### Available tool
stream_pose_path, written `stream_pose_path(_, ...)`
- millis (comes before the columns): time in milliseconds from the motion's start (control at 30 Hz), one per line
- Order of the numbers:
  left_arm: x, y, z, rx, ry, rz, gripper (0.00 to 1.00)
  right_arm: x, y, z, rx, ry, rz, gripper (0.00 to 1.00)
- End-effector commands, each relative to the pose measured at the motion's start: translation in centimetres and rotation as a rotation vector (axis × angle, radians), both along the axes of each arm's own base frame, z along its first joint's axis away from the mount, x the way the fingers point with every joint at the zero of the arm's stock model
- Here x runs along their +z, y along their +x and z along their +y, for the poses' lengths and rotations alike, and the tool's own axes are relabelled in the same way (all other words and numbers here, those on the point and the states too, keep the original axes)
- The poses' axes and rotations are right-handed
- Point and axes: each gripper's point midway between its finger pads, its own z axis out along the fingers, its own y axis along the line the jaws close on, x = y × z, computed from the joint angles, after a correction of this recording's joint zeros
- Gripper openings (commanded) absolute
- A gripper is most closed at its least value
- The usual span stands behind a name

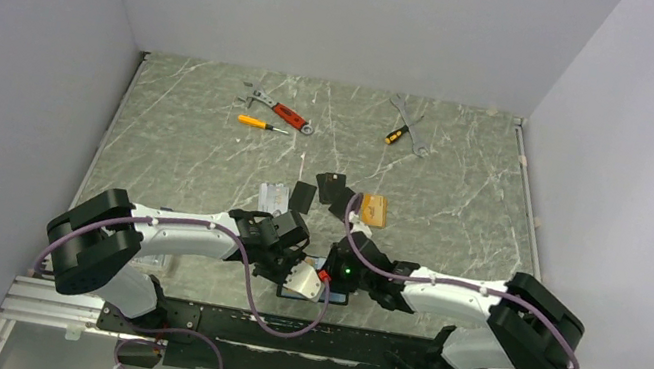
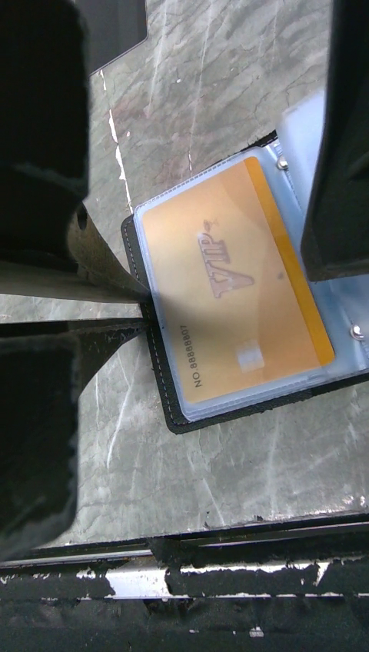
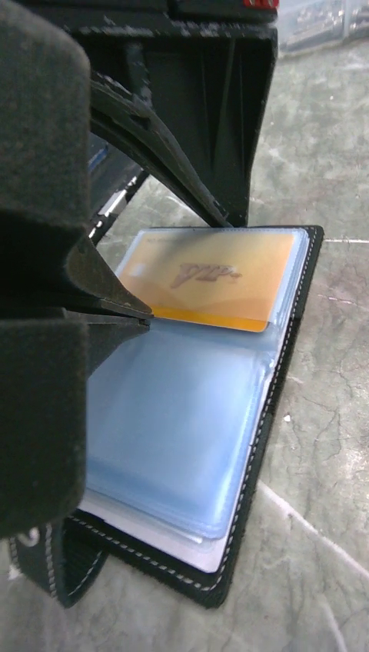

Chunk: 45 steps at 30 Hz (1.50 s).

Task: Put the credit cards into the card holder
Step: Insert the credit card into the card holder, then pick up the credit card from the center of the board.

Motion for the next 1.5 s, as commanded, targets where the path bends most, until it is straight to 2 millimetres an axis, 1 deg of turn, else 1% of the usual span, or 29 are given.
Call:
stream_pose_path(0, -1.2, -1.6, 1.6, -0.013, 0.071, 0.061, 0.17, 1.5, 0.1, -1.0, -0.02, 0.029, -0.026, 0.0)
stream_pose_path(133, -1.0, -1.5, 1.5, -0.01, 0.067, 0.059, 0.16, 1.4, 0.4, -0.8, -0.021, 0.026, -0.025, 0.0)
stream_pose_path(333, -0.8, -1.4, 1.3, -0.011, 0.063, 0.056, 0.16, 0.6, 0.5, 0.6, 0.011, 0.026, -0.001, 0.0)
stream_pose_path(500, -0.8, -1.3, 1.0, -0.012, 0.058, 0.06, 0.16, 1.2, 0.9, 1.7, 0.031, 0.047, -0.013, 0.0)
stream_pose_path(600, -0.6, -1.3, 0.8, -0.012, 0.054, 0.062, 0.16, 1.8, 1.1, 2.0, 0.036, 0.05, -0.024, 0.0)
stream_pose_path(733, -0.2, -1.0, 1.0, -0.003, 0.061, 0.057, 0.17, 1.7, 1.0, 1.2, 0.027, 0.025, -0.021, 0.0)
stream_pose_path(800, 0.4, -0.7, 1.5, 0.024, 0.061, 0.065, 0.22, 1.9, 0.7, 0.3, 0.008, 0.018, -0.025, 0.0)
stream_pose_path(867, 1.2, 0.0, 2.3, 0.062, 0.06, 0.078, 0.26, 2.3, 0.6, -0.7, -0.013, 0.02, -0.034, 0.05)
stream_pose_path(900, 1.7, 0.6, 2.8, 0.089, 0.059, 0.083, 0.28, 2.1, 0.8, -1.7, -0.04, -0.001, -0.042, 0.09)
stream_pose_path(933, 2.3, 1.1, 3.2, 0.113, 0.057, 0.086, 0.32, 2.2, 0.8, -2.4, -0.055, -0.002, -0.044, 0.12)
stream_pose_path(967, 3.1, 1.7, 3.6, 0.142, 0.049, 0.089, 0.41, 2.3, 0.9, -3.0, -0.07, -0.005, -0.049, 0.14)
stream_pose_path(1000, 4.0, 2.4, 4.0, 0.171, 0.036, 0.088, 0.56, 2.5, 1.1, -3.6, -0.082, -0.006, -0.056, 0.17)
stream_pose_path(1033, 5.1, 3.0, 4.4, 0.195, 0.019, 0.081, 0.93, 2.9, 1.4, -4.1, -0.092, 0.0, -0.069, 0.19)
stream_pose_path(1067, 6.2, 3.7, 4.7, 0.22, 0.002, 0.063, 0.99, 3.4, 1.8, -4.6, -0.106, 0.002, -0.084, 0.23)
stream_pose_path(1100, 7.2, 4.5, 5.0, 0.245, -0.01, 0.041, 0.99, 3.7, 2.1, -5.2, -0.118, 0.0, -0.094, 0.26)
stream_pose_path(1200, 10.5, 7.1, 5.7, 0.319, -0.027, -0.074, 1.0, 5.7, 4.0, -6.4, -0.152, 0.027, -0.139, 0.32)
stream_pose_path(1300, 14.5, 11.1, 6.7, 0.453, -0.037, -0.255, 0.99, 8.2, 6.1, -7.4, -0.179, 0.034, -0.211, 0.44)
stream_pose_path(1333, 16.1, 12.6, 7.3, 0.513, -0.038, -0.312, 0.99, 9.0, 6.8, -7.8, -0.192, 0.027, -0.237, 0.48)
stream_pose_path(1367, 17.3, 13.5, 7.9, 0.558, -0.044, -0.339, 0.99, 9.9, 7.6, -8.4, -0.218, 0.029, -0.258, 0.53)
stream_pose_path(1400, 18.5, 15.0, 8.7, 0.621, -0.067, -0.373, 0.99, 10.5, 8.3, -8.9, -0.244, 0.04, -0.269, 0.65)
stream_pose_path(1433, 19.1, 16.3, 9.9, 0.702, -0.082, -0.399, 0.99, 11.0, 9.1, -9.5, -0.275, 0.058, -0.282, 0.76)
stream_pose_path(1467, 18.7, 17.1, 10.9, 0.737, -0.069, -0.4, 0.97, 11.4, 9.5, -9.7, -0.285, 0.094, -0.284, 0.87)
